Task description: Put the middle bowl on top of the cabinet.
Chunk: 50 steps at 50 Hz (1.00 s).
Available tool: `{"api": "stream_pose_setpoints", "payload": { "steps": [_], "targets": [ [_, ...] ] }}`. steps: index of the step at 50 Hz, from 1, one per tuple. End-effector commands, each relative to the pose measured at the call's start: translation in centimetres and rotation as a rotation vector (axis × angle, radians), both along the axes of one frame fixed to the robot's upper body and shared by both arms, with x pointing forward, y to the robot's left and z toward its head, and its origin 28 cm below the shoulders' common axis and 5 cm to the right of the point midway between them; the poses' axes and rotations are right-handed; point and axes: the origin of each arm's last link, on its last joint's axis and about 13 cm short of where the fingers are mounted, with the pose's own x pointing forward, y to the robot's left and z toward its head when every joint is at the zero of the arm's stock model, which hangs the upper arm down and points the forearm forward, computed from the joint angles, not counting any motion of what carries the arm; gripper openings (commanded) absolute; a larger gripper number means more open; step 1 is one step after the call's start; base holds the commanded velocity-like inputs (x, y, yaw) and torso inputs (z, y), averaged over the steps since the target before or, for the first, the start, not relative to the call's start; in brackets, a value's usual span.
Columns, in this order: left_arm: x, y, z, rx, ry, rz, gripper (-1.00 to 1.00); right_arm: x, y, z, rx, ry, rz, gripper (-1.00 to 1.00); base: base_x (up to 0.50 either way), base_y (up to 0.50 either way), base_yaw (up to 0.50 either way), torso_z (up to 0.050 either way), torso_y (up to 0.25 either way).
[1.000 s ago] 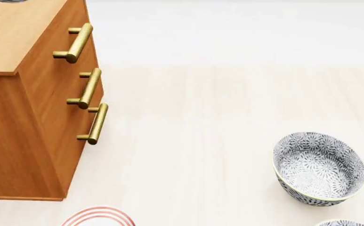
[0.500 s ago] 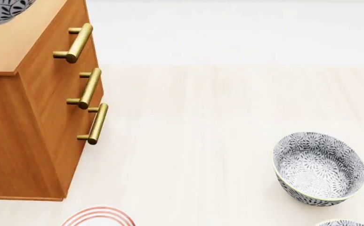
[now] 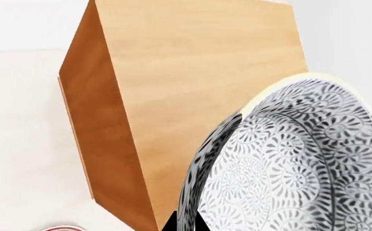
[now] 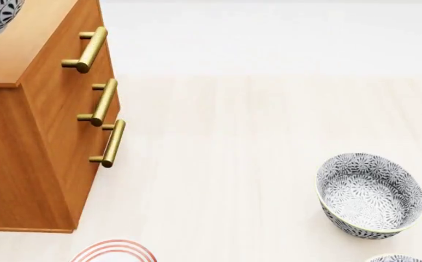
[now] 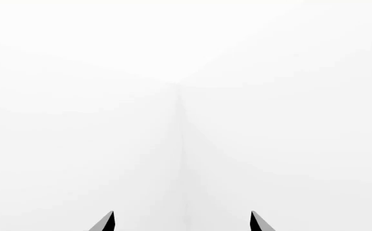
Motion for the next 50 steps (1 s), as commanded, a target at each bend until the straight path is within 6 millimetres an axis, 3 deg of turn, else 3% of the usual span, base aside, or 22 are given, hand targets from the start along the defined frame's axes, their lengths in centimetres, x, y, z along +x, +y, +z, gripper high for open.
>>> {"api": "stream_pose_setpoints", "payload": {
  "steps": [1, 13, 34, 35, 45, 50],
  "targets": [
    [1.1, 1.2, -1.6, -0.056, -0.045, 0.056, -1.0, -0.1, -0.6, -1.1, -0.02, 0.042, -0.024, 1.0, 0.0, 0.0, 0.0, 0.0, 0.0],
    [2.0, 2.2, -3.5, -0.068, -0.018, 0.085, -1.0, -0.1, -0.6, -0.9, -0.023, 0.038, -0.029, 1.0, 0.0, 0.0, 0.0, 0.0, 0.0],
    [2.6, 2.5, -4.4, -0.056, 0.012, 0.086, -1.0, -0.1, -0.5, -0.8, -0.027, 0.038, -0.025, 1.0, 0.0, 0.0, 0.0, 0.0, 0.0],
    [2.6, 2.5, -4.3, -0.045, 0.011, 0.084, 1.0, -0.1, -0.5, -0.8, -0.026, 0.037, -0.025, 1.0, 0.0, 0.0, 0.0, 0.0, 0.0],
    [1.9, 2.4, -3.5, 0.004, -0.014, 0.088, 1.0, -0.2, -0.6, -0.8, -0.027, 0.034, -0.026, 1.0, 0.0, 0.0, 0.0, 0.0, 0.0],
    [0.8, 2.3, -2.3, 0.109, -0.052, 0.138, 1.0, -0.1, -0.6, -0.8, -0.028, 0.037, -0.023, 1.0, 0.0, 0.0, 0.0, 0.0, 0.0]
  ]
}}
